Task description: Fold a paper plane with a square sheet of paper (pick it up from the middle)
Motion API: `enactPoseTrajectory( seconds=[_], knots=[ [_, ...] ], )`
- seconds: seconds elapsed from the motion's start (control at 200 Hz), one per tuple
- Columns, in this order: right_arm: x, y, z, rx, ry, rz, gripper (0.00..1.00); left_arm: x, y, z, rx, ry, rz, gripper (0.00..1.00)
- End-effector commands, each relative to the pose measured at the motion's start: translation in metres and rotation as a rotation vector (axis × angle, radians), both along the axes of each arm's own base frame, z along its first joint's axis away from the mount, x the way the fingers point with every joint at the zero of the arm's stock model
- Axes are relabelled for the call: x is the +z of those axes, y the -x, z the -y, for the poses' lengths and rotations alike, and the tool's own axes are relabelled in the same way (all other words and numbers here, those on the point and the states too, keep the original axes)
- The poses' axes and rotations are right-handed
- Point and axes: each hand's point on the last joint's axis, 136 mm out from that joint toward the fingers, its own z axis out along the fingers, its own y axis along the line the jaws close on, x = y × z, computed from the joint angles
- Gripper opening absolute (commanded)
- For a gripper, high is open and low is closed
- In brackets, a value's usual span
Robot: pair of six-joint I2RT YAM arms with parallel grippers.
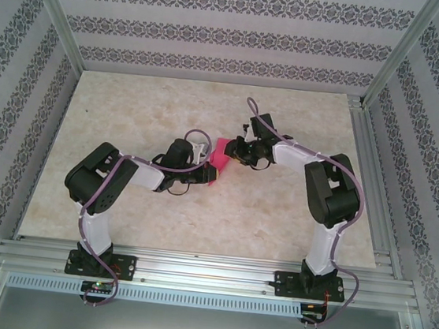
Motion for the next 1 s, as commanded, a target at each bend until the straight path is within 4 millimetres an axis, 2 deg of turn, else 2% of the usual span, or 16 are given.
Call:
enactPoseTrajectory(
  seconds=[0.0, 0.08, 0.12, 0.185, 0.245, 0.31, 0.375, 0.43, 0.475, 0.555, 0.589, 0.684, 0.824, 0.939, 0.994],
  knots=[
    [0.006, -0.011, -0.004, -0.021, 0.002, -0.002, 0.24, 0.018, -0.006, 0.002, -0.023, 0.008, 0.05, 0.0],
    [0.005, -0.01, -0.002, -0.018, 0.025, -0.017, 0.17, 0.017, -0.006, 0.002, -0.026, 0.001, 0.052, 0.0],
    [0.005, -0.009, -0.003, -0.015, 0.031, -0.016, 0.14, 0.018, -0.006, 0.002, -0.023, -0.003, 0.055, 0.04],
    [0.006, -0.008, -0.003, -0.01, 0.044, -0.019, 0.11, 0.019, -0.007, 0.002, -0.027, -0.01, 0.058, 0.06],
    [0.007, -0.007, -0.003, -0.005, 0.059, -0.023, 0.08, 0.021, -0.008, 0.002, -0.029, -0.021, 0.063, 0.2],
    [0.007, -0.006, -0.004, -0.003, 0.078, -0.023, 0.06, 0.025, -0.008, 0.002, -0.037, -0.025, 0.079, 0.19],
    [0.008, -0.005, -0.004, -0.004, 0.08, -0.03, 0.05, 0.029, -0.01, 0.0, -0.033, -0.044, 0.093, 0.32],
    [0.009, -0.006, -0.006, -0.001, 0.075, -0.03, 0.05, 0.03, -0.011, -0.001, -0.041, -0.069, 0.105, 0.35],
    [0.01, -0.005, -0.007, -0.002, 0.07, -0.033, 0.04, 0.031, -0.01, -0.001, -0.055, -0.097, 0.117, 0.42],
    [0.012, -0.006, -0.01, -0.003, 0.054, -0.037, 0.04, 0.034, -0.008, 0.0, -0.081, -0.152, 0.154, 0.48],
    [0.013, -0.006, -0.011, -0.004, 0.049, -0.036, 0.04, 0.034, -0.007, -0.002, -0.087, -0.191, 0.169, 0.54],
    [0.016, -0.006, -0.012, -0.006, 0.039, -0.038, 0.04, 0.031, -0.004, -0.008, -0.117, -0.343, 0.219, 0.6],
    [0.018, -0.007, -0.014, -0.011, 0.03, -0.045, 0.04, 0.031, 0.001, -0.014, -0.157, -0.526, 0.305, 0.66],
    [0.019, -0.007, -0.016, -0.009, 0.028, -0.045, 0.04, 0.029, 0.003, -0.011, -0.189, -0.646, 0.356, 0.66],
    [0.019, -0.007, -0.015, -0.009, 0.029, -0.046, 0.04, 0.029, 0.003, -0.006, -0.207, -0.684, 0.376, 0.63]
  ],
)
